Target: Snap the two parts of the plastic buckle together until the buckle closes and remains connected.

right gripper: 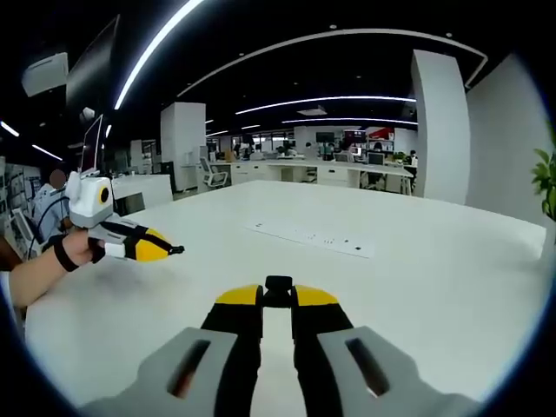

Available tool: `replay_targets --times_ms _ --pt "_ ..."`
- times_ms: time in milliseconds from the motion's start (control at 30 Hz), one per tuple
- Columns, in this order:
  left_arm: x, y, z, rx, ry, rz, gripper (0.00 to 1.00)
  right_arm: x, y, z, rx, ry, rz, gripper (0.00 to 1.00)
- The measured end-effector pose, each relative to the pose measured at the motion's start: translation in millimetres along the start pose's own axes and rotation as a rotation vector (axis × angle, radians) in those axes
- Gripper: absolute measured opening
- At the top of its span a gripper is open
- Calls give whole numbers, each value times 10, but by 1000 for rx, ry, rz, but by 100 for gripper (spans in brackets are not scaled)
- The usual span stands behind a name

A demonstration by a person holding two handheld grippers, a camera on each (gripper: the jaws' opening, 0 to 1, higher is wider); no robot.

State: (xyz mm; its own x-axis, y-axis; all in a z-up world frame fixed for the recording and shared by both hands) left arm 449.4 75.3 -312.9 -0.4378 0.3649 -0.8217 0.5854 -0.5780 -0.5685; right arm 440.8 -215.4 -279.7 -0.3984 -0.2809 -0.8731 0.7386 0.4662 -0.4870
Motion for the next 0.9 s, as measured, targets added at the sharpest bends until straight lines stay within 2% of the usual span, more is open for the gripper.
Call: replay_targets --times_ms 300,567,900 --pt "-10 -7 83 19 21 -4 11 0 19 -30 -24 -25 -8 11" --pt "-8 -20 232 45 49 -9 11 4 26 -49 -25 -29 -12 11" --pt "23 -43 297 73 65 -15 11 13 25 -82 -42 -47 -18 11"
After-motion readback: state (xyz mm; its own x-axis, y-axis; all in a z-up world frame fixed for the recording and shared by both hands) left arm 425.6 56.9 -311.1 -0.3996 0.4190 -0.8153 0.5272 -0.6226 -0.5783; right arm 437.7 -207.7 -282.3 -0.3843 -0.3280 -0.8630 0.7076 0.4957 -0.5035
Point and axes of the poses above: the point that each gripper's makers call its tool centre point, and the gripper's own axes: y roughly forward along the fingers, z roughly to its right, x roughly out of its underside, the point moved 9 cm from there along -y, roughly backward along the fingers, and after that the axes turned 14 degrees about -z, right-handed, at the moved point
